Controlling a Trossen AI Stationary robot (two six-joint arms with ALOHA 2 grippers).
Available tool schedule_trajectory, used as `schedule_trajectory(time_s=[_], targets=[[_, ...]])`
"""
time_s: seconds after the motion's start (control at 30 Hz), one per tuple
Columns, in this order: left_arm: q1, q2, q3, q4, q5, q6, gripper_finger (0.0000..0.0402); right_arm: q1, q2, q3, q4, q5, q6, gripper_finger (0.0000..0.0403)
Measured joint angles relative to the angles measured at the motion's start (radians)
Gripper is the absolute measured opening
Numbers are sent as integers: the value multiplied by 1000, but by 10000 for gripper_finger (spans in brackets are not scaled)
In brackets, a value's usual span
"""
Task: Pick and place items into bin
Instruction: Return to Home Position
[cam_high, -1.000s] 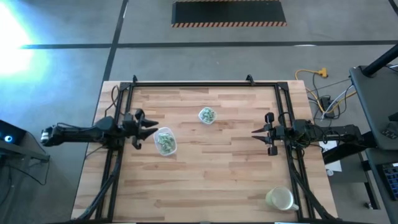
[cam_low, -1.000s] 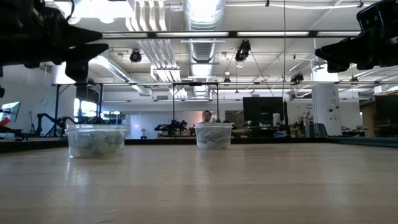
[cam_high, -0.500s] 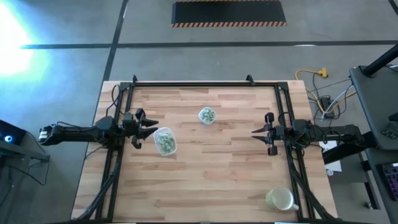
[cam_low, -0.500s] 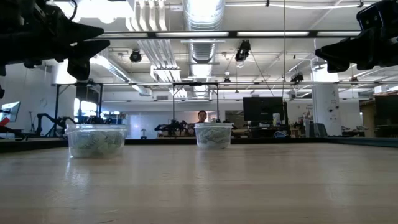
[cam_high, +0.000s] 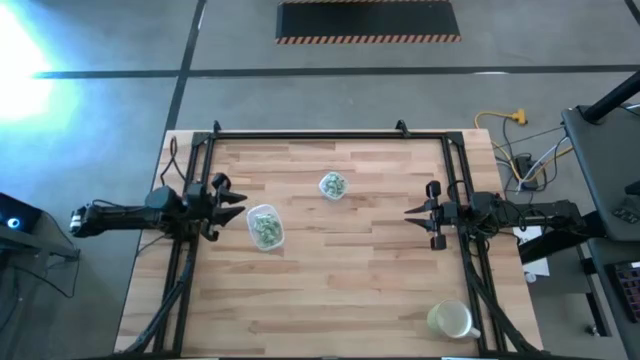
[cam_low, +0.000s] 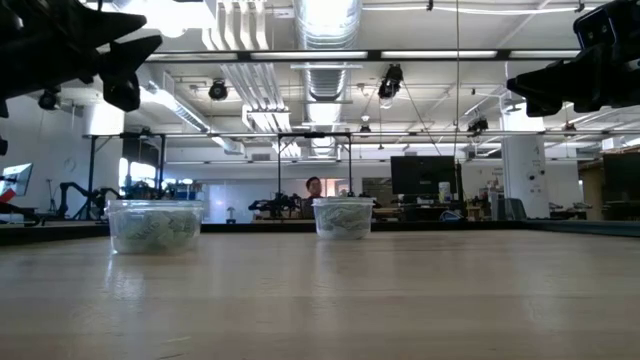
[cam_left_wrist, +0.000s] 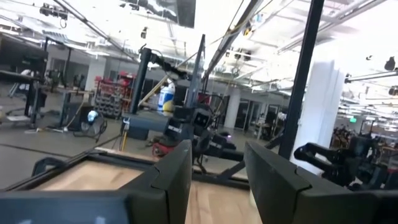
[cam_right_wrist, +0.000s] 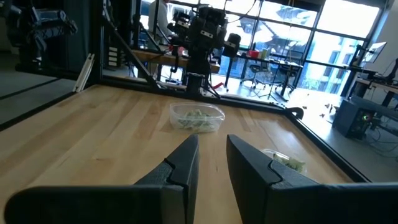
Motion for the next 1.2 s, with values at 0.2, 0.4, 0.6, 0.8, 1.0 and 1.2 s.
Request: schedule_trajectory(time_s=[0.2,0.4,0.6,0.8,1.0,1.2], targets=[[0,-16,0,-1,0,0,132,0,-1,0,0,0,0,73],[0,-9,0,-2,0,0,132,0,-1,0,0,0,0,73],[0,-4,0,-2,0,1,132,0,0,0,0,0,-1,73],[0,-2,0,-2,0,1,132,0,0,0,0,0,-2,73],[0,-2,0,-1,-1,1,132,0,0,0,0,0,-1,73],[0,-2,0,-1,0,1,132,0,0,0,0,0,-1,73]])
